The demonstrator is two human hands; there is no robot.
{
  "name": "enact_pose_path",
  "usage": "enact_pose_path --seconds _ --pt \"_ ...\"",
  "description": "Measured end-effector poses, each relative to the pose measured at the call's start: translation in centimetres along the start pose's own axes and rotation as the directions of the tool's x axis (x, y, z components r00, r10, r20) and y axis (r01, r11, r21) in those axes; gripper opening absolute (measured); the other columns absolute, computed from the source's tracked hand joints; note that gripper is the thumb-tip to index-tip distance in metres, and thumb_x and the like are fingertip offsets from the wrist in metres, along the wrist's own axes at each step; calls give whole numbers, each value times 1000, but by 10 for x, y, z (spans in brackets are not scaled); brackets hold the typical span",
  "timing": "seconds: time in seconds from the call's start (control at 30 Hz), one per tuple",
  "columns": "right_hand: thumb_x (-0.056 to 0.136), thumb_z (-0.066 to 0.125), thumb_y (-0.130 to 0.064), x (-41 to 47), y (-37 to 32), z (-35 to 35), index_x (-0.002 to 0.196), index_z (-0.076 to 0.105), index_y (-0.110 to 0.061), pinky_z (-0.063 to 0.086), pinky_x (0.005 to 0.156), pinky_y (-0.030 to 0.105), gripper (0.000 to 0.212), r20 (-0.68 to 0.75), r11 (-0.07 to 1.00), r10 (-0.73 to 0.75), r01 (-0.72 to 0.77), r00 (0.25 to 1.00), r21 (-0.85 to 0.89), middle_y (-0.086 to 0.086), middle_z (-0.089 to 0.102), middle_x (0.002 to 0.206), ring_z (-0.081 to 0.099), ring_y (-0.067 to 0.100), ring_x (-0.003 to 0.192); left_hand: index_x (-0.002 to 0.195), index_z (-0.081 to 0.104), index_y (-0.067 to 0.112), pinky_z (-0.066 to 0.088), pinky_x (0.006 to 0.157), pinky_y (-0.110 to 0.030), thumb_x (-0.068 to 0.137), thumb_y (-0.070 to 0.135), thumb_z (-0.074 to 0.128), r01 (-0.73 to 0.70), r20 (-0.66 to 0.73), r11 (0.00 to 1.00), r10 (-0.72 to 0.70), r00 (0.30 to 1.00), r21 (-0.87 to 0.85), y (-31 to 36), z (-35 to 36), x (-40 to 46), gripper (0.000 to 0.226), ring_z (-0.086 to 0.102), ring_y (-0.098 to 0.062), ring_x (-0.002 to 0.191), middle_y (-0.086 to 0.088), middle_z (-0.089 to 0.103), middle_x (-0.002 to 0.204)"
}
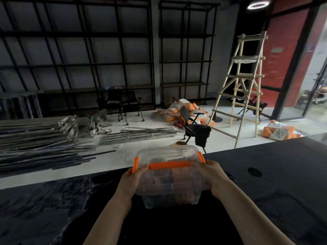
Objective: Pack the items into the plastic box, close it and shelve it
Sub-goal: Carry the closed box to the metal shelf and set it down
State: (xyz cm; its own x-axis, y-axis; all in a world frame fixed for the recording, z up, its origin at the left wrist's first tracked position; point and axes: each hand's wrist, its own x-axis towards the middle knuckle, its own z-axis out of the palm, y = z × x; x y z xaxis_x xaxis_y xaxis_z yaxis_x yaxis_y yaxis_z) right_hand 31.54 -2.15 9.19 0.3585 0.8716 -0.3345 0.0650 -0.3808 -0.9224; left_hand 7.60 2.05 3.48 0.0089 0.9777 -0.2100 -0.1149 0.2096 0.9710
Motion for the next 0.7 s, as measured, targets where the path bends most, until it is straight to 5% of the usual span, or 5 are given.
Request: enact_pose_path --seconds 0.1,0.27,0.43,0.6,0.7 --pt "76 81 -40 -4 -4 -30 91 70 -12 61 76 58 34 -53 1000 -25 26 998 17 18 78 96 75 38 91 103 81 6 55 103 -55 78 40 82 -12 40 1000 12 999 7 7 29 1 42 77 -38 96 -18 82 95" --pt "81 78 -42 -19 3 -78 94 68 -14 63 79 47 32 -162 999 -19 26 987 40 13 76 94 75 32 86 106 81 14 52 105 -58 53 59 84 -3 166 999 -2 986 32 9 81 4 70 76 -37 103 -12 83 99" --pt "81 78 -42 -38 29 -131 97 74 -9 62 68 36 37 -327 996 10 19 945 87 12 77 91 74 24 75 107 80 11 54 103 -59 75 45 82 -5 329 998 -18 944 69 6 140 -6 47 75 -40 104 -15 82 104" --pt "74 80 -46 -76 63 -177 95 76 -11 64 70 42 41 -527 988 78 4 846 154 10 79 84 76 27 73 120 71 11 57 99 -56 47 63 84 26 466 995 -69 882 98 -18 197 -18 91 75 -35 103 -13 79 110" --pt "76 80 -42 -110 85 -196 94 77 -8 59 58 33 39 -624 981 97 30 775 189 6 77 76 72 21 62 120 72 15 55 100 -50 78 49 80 13 610 993 -84 788 119 -23 223 -50 55 72 -31 108 -10 78 116"
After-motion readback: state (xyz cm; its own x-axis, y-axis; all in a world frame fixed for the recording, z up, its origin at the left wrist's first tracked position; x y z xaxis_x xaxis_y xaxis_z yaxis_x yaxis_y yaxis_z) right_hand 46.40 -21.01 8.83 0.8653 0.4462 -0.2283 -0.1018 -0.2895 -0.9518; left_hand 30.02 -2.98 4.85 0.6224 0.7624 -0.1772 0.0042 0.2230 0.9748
